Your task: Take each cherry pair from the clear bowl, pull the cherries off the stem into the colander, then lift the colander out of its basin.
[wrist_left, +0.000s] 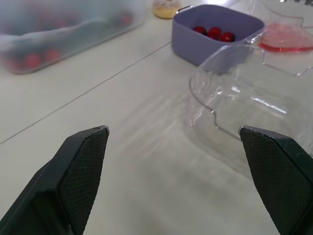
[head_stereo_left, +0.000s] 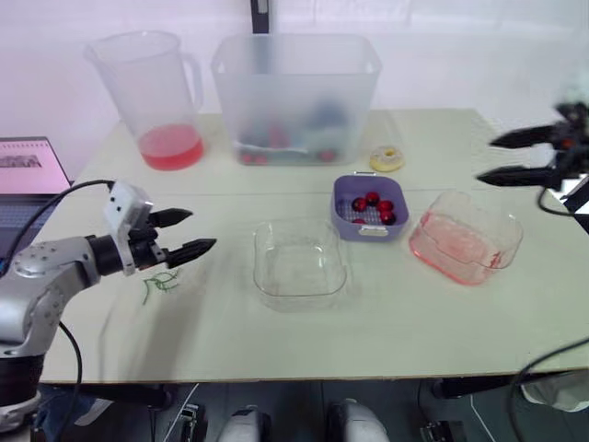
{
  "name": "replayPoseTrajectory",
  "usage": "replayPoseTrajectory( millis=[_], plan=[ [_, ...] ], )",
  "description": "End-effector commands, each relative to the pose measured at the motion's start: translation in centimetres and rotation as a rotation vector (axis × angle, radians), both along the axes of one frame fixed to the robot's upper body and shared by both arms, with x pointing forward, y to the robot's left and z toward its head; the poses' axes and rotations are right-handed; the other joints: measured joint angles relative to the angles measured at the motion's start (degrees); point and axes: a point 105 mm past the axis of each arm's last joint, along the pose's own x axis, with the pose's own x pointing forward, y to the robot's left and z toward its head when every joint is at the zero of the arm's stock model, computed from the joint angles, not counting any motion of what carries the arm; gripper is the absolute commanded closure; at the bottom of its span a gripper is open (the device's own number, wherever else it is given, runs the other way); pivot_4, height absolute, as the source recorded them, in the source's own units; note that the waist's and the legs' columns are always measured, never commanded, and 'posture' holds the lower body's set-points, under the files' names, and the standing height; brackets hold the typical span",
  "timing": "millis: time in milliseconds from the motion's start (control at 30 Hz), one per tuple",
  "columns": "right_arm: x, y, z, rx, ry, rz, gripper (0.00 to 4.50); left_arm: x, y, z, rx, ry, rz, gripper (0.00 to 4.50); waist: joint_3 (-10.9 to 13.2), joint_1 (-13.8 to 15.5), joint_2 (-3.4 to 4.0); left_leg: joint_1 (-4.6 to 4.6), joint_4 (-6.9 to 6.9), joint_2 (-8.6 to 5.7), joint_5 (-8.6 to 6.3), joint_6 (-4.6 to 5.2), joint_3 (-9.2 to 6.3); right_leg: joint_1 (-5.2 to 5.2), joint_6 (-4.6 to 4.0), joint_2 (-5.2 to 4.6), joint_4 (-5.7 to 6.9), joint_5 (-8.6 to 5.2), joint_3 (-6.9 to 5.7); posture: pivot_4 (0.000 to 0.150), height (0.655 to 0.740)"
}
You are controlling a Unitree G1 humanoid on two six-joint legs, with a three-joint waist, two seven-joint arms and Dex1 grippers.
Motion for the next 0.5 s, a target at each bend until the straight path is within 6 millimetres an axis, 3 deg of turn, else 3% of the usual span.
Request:
replayPoseTrajectory(
  millis=[33, 100, 300, 500],
  plan=[
    [-2.1, -2.9, -0.9, -0.103, -0.126, -0.08, 0.03, 0.4, 1.7, -0.2, 0.082, -0.028, 0.043, 0.0, -0.04, 0.06, -0.02, 0.01, -0.05, 0.0, 0.0, 0.0, 0.02, 0.01, 0.0, 0.0, 0.0, 0.0, 0.01, 0.15, 0.6886],
    [-3.1, -3.7, -2.5, -0.054, -0.144, -0.112, 0.03, 0.6, 2.5, -0.9, 0.086, -0.024, 0.046, 0.0, -0.03, -0.17, 0.08, 0.15, -0.05, 0.04, 0.0, 0.0, 0.13, 0.12, 0.0, 0.01, 0.0, 0.0, -0.04, 0.15, 0.6886],
    [-4.7, -7.2, -4.6, 0.037, -0.226, -0.319, 0.03, 0.7, 3.1, -1.4, 0.026, -0.018, 0.057, 0.0, -0.03, -0.29, 0.16, 0.35, -0.05, 0.07, 0.01, -0.01, 0.15, 0.09, 0.0, 0.01, 0.18, 0.0, 0.21, 0.15, 0.6886],
    [-4.8, -7.5, -5.3, 0.076, -0.266, -0.365, 0.03, -0.1, 3.2, -2.1, 0.003, 0.033, 0.041, 0.0, -0.04, -0.18, 0.14, 0.35, -0.04, 0.06, 0.01, -0.01, 0.13, 0.12, 0.0, 0.0, 0.14, 0.0, 0.21, 0.15, 0.6886]
  ],
)
